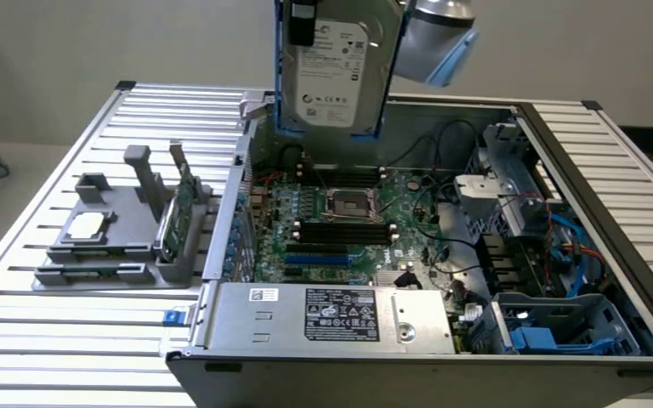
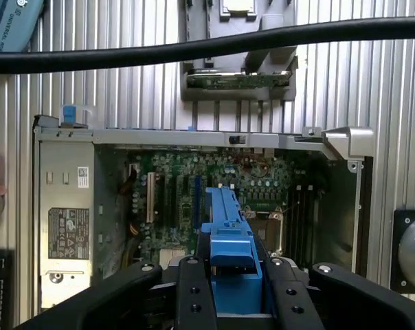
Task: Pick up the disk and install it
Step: 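Pick up the disk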
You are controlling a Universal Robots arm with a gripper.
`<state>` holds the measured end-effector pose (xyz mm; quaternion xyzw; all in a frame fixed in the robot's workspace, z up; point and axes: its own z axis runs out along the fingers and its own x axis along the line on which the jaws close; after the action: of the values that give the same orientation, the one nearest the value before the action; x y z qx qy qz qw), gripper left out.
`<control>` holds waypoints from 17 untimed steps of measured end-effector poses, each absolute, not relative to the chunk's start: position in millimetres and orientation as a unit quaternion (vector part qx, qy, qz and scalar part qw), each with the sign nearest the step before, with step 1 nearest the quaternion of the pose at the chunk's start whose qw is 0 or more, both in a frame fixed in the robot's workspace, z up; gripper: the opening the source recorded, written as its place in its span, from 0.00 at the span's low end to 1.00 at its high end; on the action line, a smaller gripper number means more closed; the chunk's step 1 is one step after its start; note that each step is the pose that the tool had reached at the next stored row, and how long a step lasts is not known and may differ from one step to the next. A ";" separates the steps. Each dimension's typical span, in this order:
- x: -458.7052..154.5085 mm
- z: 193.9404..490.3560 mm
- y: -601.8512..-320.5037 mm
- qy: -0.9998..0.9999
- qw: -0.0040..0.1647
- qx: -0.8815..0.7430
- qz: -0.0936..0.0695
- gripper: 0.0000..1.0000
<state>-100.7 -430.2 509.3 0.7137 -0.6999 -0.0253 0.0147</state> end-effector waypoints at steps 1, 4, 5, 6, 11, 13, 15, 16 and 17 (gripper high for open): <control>-95.9 509.2 -432.0 -0.700 0.015 0.714 -0.025 0.33; -82.3 508.7 -437.3 -0.700 0.015 0.714 -0.025 0.33; -77.8 508.6 -439.1 -0.700 0.015 0.714 -0.025 0.33; -73.3 508.5 -440.9 -0.700 0.015 0.714 -0.025 0.33; -50.7 507.8 -449.7 -0.700 0.015 0.714 -0.025 0.33; -41.4 507.5 -453.4 -0.700 0.015 0.714 -0.025 0.33; -32.5 507.2 -457.0 -0.700 0.015 0.714 -0.025 0.33; -27.8 507.1 -458.8 -0.700 0.015 0.714 -0.025 0.33; -23.4 507.0 -460.6 -0.700 0.015 0.714 -0.025 0.33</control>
<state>-23.4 -460.6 507.0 0.7137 -0.6998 -0.0253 0.0147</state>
